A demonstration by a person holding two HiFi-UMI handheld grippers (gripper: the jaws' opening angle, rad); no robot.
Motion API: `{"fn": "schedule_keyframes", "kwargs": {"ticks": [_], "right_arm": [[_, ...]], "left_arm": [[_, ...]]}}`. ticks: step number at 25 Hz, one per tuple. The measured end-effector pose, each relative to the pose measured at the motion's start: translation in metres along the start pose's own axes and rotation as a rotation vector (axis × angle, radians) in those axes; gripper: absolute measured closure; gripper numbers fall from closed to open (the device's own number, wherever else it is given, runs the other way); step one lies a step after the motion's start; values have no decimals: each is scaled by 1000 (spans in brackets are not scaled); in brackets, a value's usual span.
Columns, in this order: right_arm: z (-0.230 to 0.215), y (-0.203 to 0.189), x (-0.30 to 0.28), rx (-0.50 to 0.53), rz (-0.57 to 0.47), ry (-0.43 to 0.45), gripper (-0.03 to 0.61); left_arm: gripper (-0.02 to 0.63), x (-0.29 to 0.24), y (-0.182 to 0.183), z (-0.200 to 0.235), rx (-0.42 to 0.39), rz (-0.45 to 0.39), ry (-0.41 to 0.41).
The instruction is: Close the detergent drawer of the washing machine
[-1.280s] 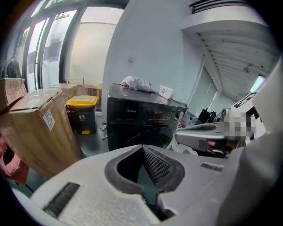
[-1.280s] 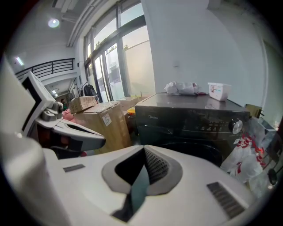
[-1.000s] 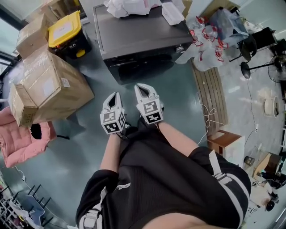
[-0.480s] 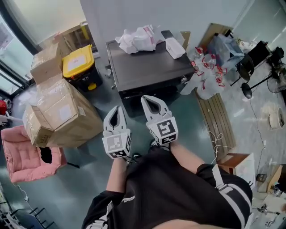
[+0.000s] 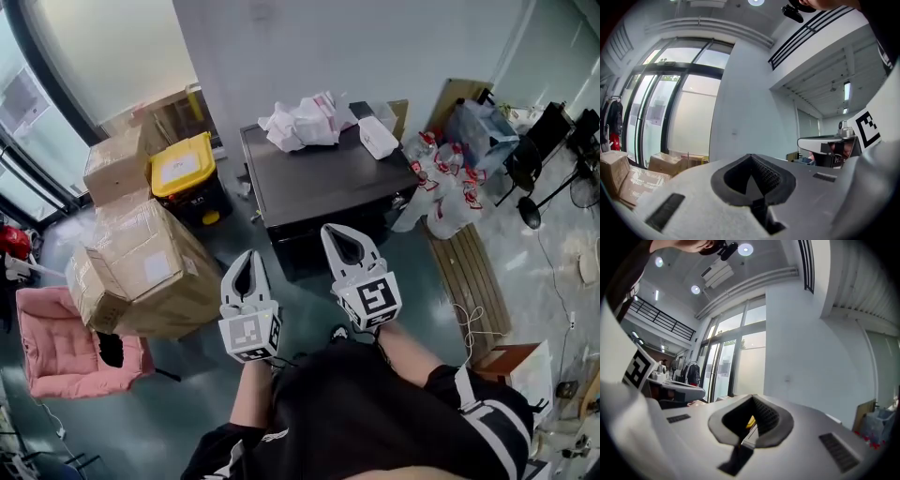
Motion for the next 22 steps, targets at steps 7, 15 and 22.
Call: {"fn": "schedule_keyframes", "kwargs": {"ticks": [7, 15, 22], "right_arm": [[5, -3, 1, 10, 6, 9, 574], [9, -7, 0, -2, 10, 16, 574], [5, -10, 2, 9, 15, 0, 575]], "left_arm": [[607, -3, 8, -2, -16, -20, -5], [607, -7, 7, -9, -25, -16, -27], [607, -7, 11, -11, -39, -28, -38]]}}
Point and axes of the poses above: the fingertips, and each gripper's own axes: x backward along the fingers, z to its left, y out of its top, the point moved 1 cm from there along x, backward along the fingers, and after that the axes turned 8 degrees about -x, right-handed, at the moved point
